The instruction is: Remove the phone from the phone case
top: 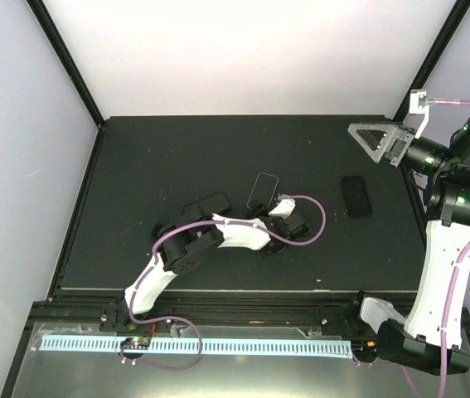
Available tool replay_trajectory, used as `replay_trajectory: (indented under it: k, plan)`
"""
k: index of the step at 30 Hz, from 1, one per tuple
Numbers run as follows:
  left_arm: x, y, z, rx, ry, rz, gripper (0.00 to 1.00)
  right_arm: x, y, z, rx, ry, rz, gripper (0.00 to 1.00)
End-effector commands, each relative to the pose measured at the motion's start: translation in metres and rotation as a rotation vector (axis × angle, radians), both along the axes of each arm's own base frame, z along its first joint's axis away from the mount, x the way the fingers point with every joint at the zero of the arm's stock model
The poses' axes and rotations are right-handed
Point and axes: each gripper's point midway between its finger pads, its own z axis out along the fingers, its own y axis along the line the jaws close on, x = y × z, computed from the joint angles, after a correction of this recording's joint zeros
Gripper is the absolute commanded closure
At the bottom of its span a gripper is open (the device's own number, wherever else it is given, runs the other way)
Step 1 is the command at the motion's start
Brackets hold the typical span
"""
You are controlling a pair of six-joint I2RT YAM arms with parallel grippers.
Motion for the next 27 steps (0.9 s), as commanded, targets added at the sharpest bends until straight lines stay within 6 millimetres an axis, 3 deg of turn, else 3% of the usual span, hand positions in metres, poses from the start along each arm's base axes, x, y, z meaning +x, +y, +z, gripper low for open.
replay_trajectory:
  k: [1,8,12,19,22,27]
  plan:
    - [-0.003,-0.005,0.02,-0.113,-0.012,-0.012,0.24,-0.008,0.005,0.009,0.026,-0.015,0.04,0.0]
    - [-0.013,0.0,0.04,-0.224,0.003,-0.05,0.21,-0.017,0.007,0.015,0.009,-0.056,0.017,0.0]
    - [-0.022,0.009,0.058,-0.288,0.011,-0.052,0.15,-0.015,0.006,0.007,0.021,-0.035,0.008,0.0]
    - [-0.046,0.054,0.071,-0.46,0.129,0.002,0.08,-0.012,0.006,-0.001,-0.002,-0.046,-0.022,0.0]
    - [-0.057,0.088,0.063,-0.575,0.219,0.061,0.07,0.006,0.003,-0.036,-0.098,-0.086,-0.114,0.0]
    - [-0.065,0.15,0.065,-0.759,0.308,0.172,0.08,0.028,0.033,-0.131,-0.398,-0.166,-0.139,0.0]
